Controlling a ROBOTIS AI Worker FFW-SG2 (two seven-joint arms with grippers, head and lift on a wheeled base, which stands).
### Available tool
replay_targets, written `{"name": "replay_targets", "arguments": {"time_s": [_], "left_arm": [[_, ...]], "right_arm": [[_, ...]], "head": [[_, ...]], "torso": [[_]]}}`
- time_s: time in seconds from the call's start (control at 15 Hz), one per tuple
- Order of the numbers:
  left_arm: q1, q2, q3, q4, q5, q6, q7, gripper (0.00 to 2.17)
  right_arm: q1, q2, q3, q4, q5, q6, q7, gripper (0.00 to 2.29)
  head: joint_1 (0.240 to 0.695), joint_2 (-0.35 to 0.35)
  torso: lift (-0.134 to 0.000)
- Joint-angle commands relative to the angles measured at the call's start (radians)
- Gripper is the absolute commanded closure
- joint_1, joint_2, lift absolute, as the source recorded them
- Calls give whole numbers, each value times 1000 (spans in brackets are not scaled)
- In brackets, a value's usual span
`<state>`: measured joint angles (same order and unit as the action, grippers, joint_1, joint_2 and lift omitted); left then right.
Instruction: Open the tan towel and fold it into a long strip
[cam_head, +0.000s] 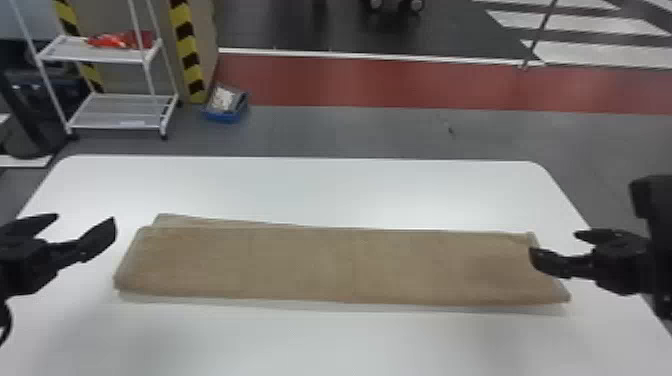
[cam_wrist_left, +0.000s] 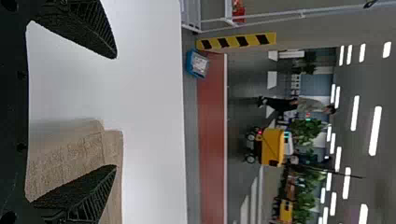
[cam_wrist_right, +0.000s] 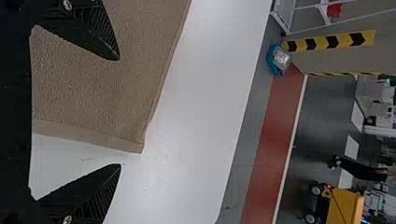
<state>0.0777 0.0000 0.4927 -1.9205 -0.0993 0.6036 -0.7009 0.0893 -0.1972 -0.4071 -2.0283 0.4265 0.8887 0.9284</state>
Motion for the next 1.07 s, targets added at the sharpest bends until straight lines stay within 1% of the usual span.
{"name": "replay_targets", "arguments": {"time_s": [0.0, 0.07, 0.13, 0.2, 0.27, 0.33, 0.4, 0.53, 0.6, 0.73, 0.8, 0.87, 0.93, 1.0], "left_arm": [[97, -3, 64, -2, 224, -135, 23, 29], [142, -3, 63, -2, 230, -276, 38, 29], [183, -3, 64, -2, 236, -396, 38, 29], [223, -3, 64, -2, 268, -439, 47, 29], [258, -3, 64, -2, 293, -451, 69, 29], [298, -3, 64, 0, 316, -515, 93, 29], [323, -3, 66, 11, 319, -552, 98, 29], [355, -3, 86, 31, 336, -555, 95, 29], [381, -3, 93, 28, 339, -583, 95, 33], [418, -3, 92, 14, 339, -623, 90, 33], [447, -3, 78, -9, 337, -626, 133, 33], [475, -3, 47, -28, 337, -635, 205, 33], [493, -3, 20, -40, 336, -653, 276, 33], [505, -3, -6, -48, 326, -666, 331, 33]], "right_arm": [[141, 122, 33, -139, -112, -73, -126, 56], [195, 176, 51, -173, -157, -162, -207, 56], [270, 198, 87, -201, -190, -316, -304, 66], [356, 198, 140, -204, -195, -546, -421, 70], [425, 198, 188, -204, -195, -727, -528, 66], [486, 198, 245, -202, -195, -831, -606, 66], [530, 198, 297, -178, -195, -932, -685, 66], [561, 198, 384, -105, -195, -1080, -807, 66], [566, 198, 421, -72, -195, -1123, -846, 66], [561, 198, 482, -20, -195, -1132, -936, 66], [558, 198, 507, 8, -195, -1199, -982, 66], [555, 198, 518, 25, -198, -1233, -988, 66], [550, 198, 536, 33, -206, -1221, -988, 66], [547, 198, 544, 40, -216, -1212, -987, 66]], "head": [[695, -53], [695, -28], [695, 1], [695, 31], [695, 54], [695, 75], [695, 126], [695, 195], [695, 226], [695, 283], [695, 319], [695, 333], [695, 348], [695, 350]], "torso": [[-120], [-120], [-120], [-120], [-120], [-120], [-120], [-120], [-120], [-120], [-120], [-120], [-120], [-120]]}}
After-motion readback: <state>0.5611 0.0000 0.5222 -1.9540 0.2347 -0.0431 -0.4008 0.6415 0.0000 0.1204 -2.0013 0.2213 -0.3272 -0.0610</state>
